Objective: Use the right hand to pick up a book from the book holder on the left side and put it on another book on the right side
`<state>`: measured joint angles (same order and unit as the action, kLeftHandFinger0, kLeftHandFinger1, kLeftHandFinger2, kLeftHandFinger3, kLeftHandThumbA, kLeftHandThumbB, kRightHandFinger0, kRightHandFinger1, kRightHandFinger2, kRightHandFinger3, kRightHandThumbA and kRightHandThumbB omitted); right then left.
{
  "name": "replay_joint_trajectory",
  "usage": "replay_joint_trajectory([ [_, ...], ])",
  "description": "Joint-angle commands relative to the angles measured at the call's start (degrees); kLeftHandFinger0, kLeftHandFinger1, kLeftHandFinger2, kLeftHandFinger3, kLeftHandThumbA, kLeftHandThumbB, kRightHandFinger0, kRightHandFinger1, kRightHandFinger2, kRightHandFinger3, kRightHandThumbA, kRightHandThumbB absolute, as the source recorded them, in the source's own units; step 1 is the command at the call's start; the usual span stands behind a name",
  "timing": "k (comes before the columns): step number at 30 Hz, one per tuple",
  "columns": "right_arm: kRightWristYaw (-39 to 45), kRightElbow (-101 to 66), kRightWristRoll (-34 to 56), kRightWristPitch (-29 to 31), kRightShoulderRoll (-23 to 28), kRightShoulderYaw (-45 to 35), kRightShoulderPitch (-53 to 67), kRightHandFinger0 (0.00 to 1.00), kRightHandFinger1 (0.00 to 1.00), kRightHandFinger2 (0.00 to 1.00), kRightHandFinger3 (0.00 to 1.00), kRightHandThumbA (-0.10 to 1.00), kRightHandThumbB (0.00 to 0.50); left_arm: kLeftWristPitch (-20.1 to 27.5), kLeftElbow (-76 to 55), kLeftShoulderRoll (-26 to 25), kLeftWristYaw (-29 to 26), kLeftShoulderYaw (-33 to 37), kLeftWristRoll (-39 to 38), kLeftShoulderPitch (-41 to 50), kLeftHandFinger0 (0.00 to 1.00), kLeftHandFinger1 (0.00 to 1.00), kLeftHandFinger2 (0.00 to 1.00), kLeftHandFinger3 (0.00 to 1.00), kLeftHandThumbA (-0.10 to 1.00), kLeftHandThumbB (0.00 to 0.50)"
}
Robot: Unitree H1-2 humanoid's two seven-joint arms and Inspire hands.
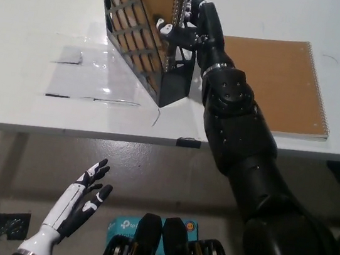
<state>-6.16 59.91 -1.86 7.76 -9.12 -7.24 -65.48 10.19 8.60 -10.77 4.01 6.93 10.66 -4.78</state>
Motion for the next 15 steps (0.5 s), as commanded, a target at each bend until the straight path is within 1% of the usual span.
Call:
replay_joint_trajectory([
  [1, 0.0, -4.9, 5.6, 3.1, -1.4, -2.4, -5.5, 0.0, 0.13, 0.52, 0.29, 0.21, 0.201, 0.5, -1.0, -0.6, 0.7, -0.1, -0.1, -0.6, 0.94, 1.0, 1.0, 1.0, 0.91, 0.207],
  [3, 0.5, -5.2, 6.1, 2.7, -1.5, -2.9, -5.5, 0.0, 0.14, 0.53, 0.29, 0.2, 0.203, 0.5, -0.9, -0.6, 0.7, 0.0, 0.0, -0.7, 0.94, 1.0, 1.0, 1.0, 0.91, 0.207],
  [4, 0.4, -5.7, 6.5, 1.7, -1.7, -3.3, -5.4, 0.0, 0.16, 0.54, 0.28, 0.17, 0.206, 0.4, -0.9, -0.6, 0.6, 0.0, 0.3, -0.8, 0.94, 1.0, 1.0, 1.0, 0.92, 0.213],
  [5, 0.4, -5.0, 6.7, 2.1, -1.6, -3.5, -5.6, 0.0, 0.16, 0.54, 0.27, 0.1, 0.188, 0.9, -0.7, -0.6, 0.6, 0.0, 0.2, -0.9, 0.94, 1.0, 1.0, 1.0, 0.92, 0.202],
  [6, 0.4, -4.6, 6.7, 2.4, -1.5, -3.5, -5.7, 0.0, 0.16, 0.54, 0.26, 0.06, 0.184, 1.0, -0.6, -0.6, 0.6, 0.0, 0.1, -1.0, 0.94, 1.0, 1.0, 1.0, 0.92, 0.199],
  [7, 0.4, -3.9, 6.7, 3.2, -1.4, -3.5, -5.9, 0.0, 0.16, 0.55, 0.25, -0.03, 0.177, 1.3, -0.4, -0.7, 0.6, 0.0, 0.2, -1.2, 0.94, 1.0, 1.0, 1.0, 0.92, 0.199],
  [8, 0.3, -3.5, 6.8, 3.4, -1.3, -3.6, -6.0, 0.0, 0.17, 0.57, 0.34, -0.1, 0.152, 1.5, -0.2, -0.7, 0.6, 0.0, 0.2, -1.3, 0.94, 1.0, 1.0, 1.0, 0.92, 0.199],
  [9, 0.4, -3.2, 7.6, 3.2, -1.3, -4.1, -6.3, 0.0, 0.19, 0.61, 0.5, -0.1, 0.118, 1.6, -0.1, -0.7, 0.6, 0.0, 0.1, -1.4, 0.94, 1.0, 1.0, 1.0, 0.92, 0.199],
  [10, 1.6, -2.8, 9.7, 2.9, -1.4, -5.5, -6.6, 0.0, 0.24, 0.67, 0.65, -0.1, 0.103, 1.5, -0.1, -0.7, 0.6, 0.0, 0.1, -1.5, 0.94, 1.0, 1.0, 1.0, 0.92, 0.197],
  [11, 2.8, -2.5, 11.4, 2.6, -1.4, -6.6, -7.0, 0.0, 0.26, 0.7, 0.69, -0.1, 0.101, 1.5, -0.1, -0.7, 0.6, 0.0, 0.2, -1.6, 0.94, 1.0, 1.0, 1.0, 0.92, 0.197],
  [13, 5.0, -3.6, 15.9, 0.1, -1.8, -9.7, -7.5, 0.0, 0.27, 0.69, 0.7, -0.1, 0.108, 0.8, -0.5, -0.6, 0.6, 0.0, 0.1, -1.6, 0.93, 1.0, 1.0, 1.0, 0.92, 0.206],
  [15, 6.0, -4.9, 21.0, -3.5, -2.2, -13.6, -8.6, 0.0, 0.3, 0.73, 0.77, -0.1, 0.123, 0.7, -0.5, -0.4, 0.7, -0.1, -0.3, -1.7, 0.94, 1.0, 1.0, 1.0, 0.92, 0.21],
])
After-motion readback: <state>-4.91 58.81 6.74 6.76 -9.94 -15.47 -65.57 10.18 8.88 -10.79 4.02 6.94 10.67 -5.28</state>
